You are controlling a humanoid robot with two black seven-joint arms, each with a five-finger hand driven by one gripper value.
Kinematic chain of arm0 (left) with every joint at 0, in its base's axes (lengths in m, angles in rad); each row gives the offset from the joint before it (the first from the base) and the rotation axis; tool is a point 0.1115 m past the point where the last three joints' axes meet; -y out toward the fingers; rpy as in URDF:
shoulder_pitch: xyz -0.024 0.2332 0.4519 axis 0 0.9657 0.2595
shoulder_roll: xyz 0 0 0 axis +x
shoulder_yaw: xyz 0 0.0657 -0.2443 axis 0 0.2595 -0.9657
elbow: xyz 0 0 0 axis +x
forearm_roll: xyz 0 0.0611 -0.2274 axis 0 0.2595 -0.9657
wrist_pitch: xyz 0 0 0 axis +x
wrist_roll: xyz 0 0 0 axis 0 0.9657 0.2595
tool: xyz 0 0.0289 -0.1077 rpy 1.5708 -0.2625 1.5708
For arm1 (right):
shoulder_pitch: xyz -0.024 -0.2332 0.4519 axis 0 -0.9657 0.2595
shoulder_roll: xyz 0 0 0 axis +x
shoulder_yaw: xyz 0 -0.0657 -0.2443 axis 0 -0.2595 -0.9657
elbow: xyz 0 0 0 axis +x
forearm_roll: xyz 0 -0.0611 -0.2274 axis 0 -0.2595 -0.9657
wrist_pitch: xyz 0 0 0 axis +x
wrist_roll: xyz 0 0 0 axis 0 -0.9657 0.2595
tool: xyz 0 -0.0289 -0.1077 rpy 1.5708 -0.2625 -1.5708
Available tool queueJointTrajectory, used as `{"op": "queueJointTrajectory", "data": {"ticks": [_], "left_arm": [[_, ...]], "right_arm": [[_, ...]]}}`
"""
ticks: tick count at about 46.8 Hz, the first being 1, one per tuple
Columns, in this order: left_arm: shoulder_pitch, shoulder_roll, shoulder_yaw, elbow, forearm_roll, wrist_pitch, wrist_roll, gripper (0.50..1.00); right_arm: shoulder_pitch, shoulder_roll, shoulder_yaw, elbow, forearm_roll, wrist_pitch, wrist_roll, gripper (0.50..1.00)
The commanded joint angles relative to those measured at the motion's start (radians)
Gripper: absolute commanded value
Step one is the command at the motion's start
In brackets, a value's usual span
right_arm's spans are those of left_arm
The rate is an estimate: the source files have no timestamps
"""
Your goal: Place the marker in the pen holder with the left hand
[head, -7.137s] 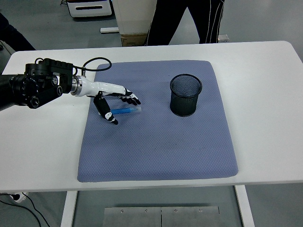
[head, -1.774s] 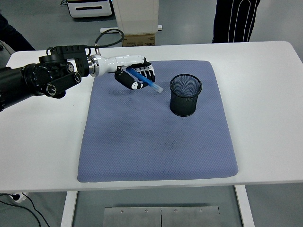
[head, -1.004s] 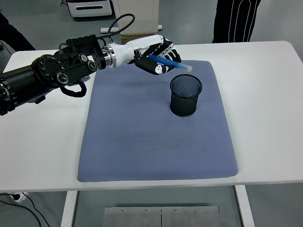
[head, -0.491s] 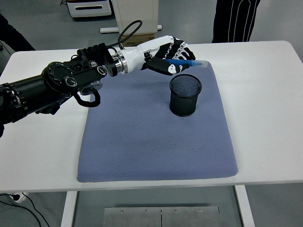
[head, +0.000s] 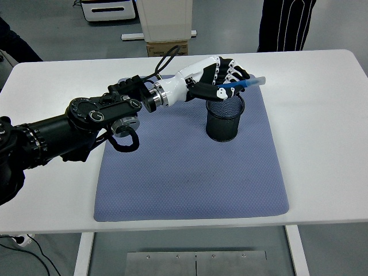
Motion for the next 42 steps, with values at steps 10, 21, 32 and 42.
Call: {"op": "queueJointTrajectory", "data": {"ticks": [10, 21, 32, 42], "left_arm": [[0.048, -0.023, -0.053, 0.000, -0.003, 0.006, -0.015, 0.543], [0.069, -0.028, -0.065, 0.003, -0.077, 0.009, -0.019, 0.549], [0.071, -0.034, -0.065, 0.005, -0.091, 0.011, -0.028, 0.604], [0.072, -0.045, -0.066, 0.005, -0.098, 0.012, -0.026, 0.754]], "right_arm": [[0.000, 0.000, 0.000, 0.000, 0.000, 0.000, 0.000, 1.000], [0.000, 0.000, 0.000, 0.000, 0.000, 0.000, 0.000, 1.000], [0.000, 0.000, 0.000, 0.000, 0.000, 0.000, 0.000, 1.000], [0.000, 0.000, 0.000, 0.000, 0.000, 0.000, 0.000, 1.000]]}}
